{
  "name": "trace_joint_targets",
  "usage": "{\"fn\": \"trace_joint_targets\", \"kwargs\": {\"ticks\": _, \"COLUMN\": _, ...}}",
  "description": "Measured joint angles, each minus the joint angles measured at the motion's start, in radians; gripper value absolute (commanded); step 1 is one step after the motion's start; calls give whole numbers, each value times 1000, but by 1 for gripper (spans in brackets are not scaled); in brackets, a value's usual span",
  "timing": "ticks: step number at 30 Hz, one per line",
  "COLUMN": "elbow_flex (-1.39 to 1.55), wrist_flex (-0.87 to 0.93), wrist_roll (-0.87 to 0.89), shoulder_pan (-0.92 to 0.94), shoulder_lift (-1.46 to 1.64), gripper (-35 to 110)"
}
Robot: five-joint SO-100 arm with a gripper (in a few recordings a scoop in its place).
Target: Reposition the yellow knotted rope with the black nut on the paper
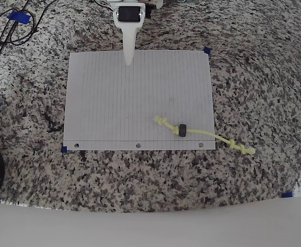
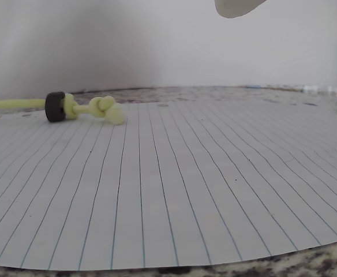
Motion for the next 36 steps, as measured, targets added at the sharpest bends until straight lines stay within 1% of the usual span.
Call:
{"fn": "trace_joint_targets", "kwargs": {"ticks": 17, "elbow_flex": 0, "wrist_flex": -3, "wrist_roll": 0, "shoulder_pan": -11, "shoulder_lift": 0, "gripper": 48}}
{"fn": "trace_joint_targets", "kwargs": {"ticks": 24, "elbow_flex": 0, "wrist_flex": -34, "wrist_roll": 0, "shoulder_pan": -25, "shoulder_lift": -5, "gripper": 48}}
{"fn": "trace_joint_targets", "kwargs": {"ticks": 31, "elbow_flex": -41, "wrist_flex": -41, "wrist_roll": 0, "shoulder_pan": -38, "shoulder_lift": -135, "gripper": 47}}
{"fn": "trace_joint_targets", "kwargs": {"ticks": 36, "elbow_flex": -140, "wrist_flex": -55, "wrist_roll": 0, "shoulder_pan": -46, "shoulder_lift": -255, "gripper": 47}}
